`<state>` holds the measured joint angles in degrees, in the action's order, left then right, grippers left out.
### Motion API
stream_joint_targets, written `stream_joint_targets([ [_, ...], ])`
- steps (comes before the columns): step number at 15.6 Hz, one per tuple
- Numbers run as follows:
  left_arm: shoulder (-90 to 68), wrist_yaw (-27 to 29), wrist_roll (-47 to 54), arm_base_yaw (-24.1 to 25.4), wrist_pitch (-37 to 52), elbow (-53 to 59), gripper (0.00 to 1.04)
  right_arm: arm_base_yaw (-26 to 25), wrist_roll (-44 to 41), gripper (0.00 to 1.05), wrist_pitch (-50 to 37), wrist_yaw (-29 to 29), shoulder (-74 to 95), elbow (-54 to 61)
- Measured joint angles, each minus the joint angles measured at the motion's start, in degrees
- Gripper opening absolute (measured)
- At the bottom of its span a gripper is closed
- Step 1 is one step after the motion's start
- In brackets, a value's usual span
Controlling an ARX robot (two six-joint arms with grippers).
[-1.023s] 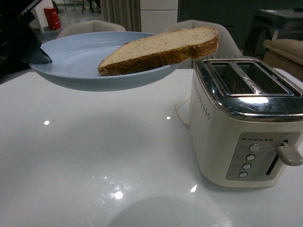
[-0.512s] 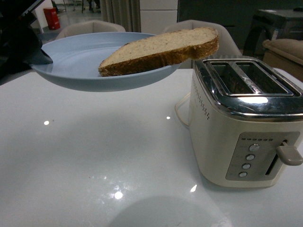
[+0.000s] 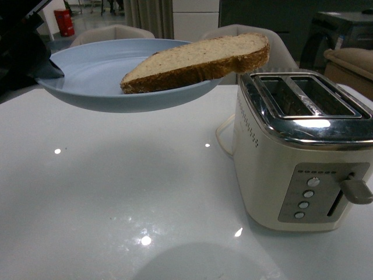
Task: Left arm holds plate, right arm toasts bread
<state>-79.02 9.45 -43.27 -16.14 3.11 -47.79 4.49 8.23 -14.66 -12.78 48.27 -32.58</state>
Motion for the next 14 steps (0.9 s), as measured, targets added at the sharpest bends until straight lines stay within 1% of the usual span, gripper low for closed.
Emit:
stream_joint_targets([
  [8, 0.00, 0.02, 0.00, 0.00, 0.00, 0.00, 0.03, 4.26, 5.75, 0.98, 2.49, 5.18, 6.29, -4.09],
  [9, 0.00, 0.00, 0.00, 0.00, 0.02, 0.00, 0.03, 6.88, 11.93, 0.98, 2.56, 9.73, 9.97, -4.70],
  [10, 0.00, 0.02, 0.00, 0.00, 0.00, 0.00, 0.03, 8.41, 17.27, 0.98, 2.32, 13.07, 12.24, -4.76],
  [11, 0.00, 0.02, 0.00, 0.00, 0.02, 0.00, 0.03, 10.27, 26.49, 0.98, 0.22, 17.81, 16.15, -5.29],
  [12, 0.00, 0.02, 0.00, 0.00, 0.00, 0.00, 0.03, 12.87, 40.37, 0.98, -5.90, 23.54, 24.06, -5.90],
  [13, 0.00, 0.02, 0.00, 0.00, 0.00, 0.00, 0.03, 15.15, 49.07, 0.98, -10.29, 24.70, 29.31, -6.49],
  [14, 0.00, 0.02, 0.00, 0.00, 0.02, 0.00, 0.03, 16.02, 50.60, 0.98, -11.56, 24.68, 30.32, -7.28],
])
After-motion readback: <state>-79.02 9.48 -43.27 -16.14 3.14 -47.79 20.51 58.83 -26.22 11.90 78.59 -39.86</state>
